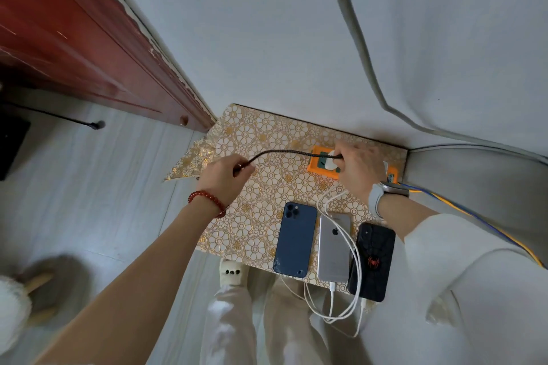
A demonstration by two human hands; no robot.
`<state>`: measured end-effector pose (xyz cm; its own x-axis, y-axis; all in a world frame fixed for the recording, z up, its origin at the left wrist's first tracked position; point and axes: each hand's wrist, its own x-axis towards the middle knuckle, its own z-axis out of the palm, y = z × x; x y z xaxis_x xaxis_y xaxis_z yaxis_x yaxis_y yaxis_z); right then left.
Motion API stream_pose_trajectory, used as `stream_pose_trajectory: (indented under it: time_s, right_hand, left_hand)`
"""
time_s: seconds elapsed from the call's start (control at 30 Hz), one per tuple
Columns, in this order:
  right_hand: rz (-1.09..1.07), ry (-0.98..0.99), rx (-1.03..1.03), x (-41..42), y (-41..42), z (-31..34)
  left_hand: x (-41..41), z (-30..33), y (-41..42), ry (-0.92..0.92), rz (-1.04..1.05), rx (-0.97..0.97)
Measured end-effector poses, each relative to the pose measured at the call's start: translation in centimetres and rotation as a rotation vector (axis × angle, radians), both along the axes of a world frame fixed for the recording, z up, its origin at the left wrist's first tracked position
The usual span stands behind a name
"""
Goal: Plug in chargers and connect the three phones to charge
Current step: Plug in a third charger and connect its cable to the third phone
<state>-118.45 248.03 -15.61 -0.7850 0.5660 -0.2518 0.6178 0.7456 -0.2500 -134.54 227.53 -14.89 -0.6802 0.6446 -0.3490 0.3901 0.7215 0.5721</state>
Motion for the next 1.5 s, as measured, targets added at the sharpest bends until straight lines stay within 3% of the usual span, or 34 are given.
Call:
stream_pose_trajectory:
  time_s: [0.13,0.3,0.43,0.5,0.63,0.7,0.83,0.93,1.03,1.17,1.3,1.5]
  right_hand:
    - [-0.057,-0.026,0.035,0.1,-0.7,0.5]
    - [-0.054,0.051,0.012,1.8,-3.8,1.6]
    - [-0.089,0.190,-0.072,2.9,-8.3,3.1]
    - [-0.139,0.289,-0.174,3.6,-11.0,3.5]
    - [-0.324,0.270,-0.594,6.0,-16.8,4.3]
    - [-0.361,0.180,-0.790,6.9,-19.3,4.1]
    - [-0.254,0.121,-0.997,7.3,-24.2,4.4]
    - [-0.168,0.138,-1.087,6.3,-27.2,5.1]
    - [-0.151,0.173,-1.069,5.7,-29.5,5.6]
    - [-0.430,0.347,-1.034,5.2,-30.2,6.9]
    - [-0.402,0.442,-1.059,3.3,-29.8,8.6]
    - [-0.419,0.429,-1.032,3.6,-30.0,10.0]
  left_hand:
    - [1.0,-1.2,-4.3,-0.061,-0.081,-0.181]
    - [2.2,-2.3,-8.8,0.014,-0.114,-0.294]
    - [2.6,-1.8,-10.8,0.065,-0.125,-0.361]
    - [3.1,-0.9,-11.4,-0.001,-0.095,-0.370]
    - [4.0,2.3,-11.8,-0.249,0.057,-0.257]
    - [4.1,4.1,-11.6,-0.475,0.196,-0.115]
    - [4.1,8.3,-11.2,-0.870,0.286,0.088]
    - [4.1,10.7,-10.5,-1.054,0.298,0.215]
    - [3.9,12.2,-10.0,-1.126,0.313,0.317]
    - [3.9,13.0,-10.0,-1.187,0.352,0.362]
    - [4.2,13.2,-10.3,-1.200,0.281,0.332]
    - [2.8,12.6,-11.3,-1.133,0.311,0.407]
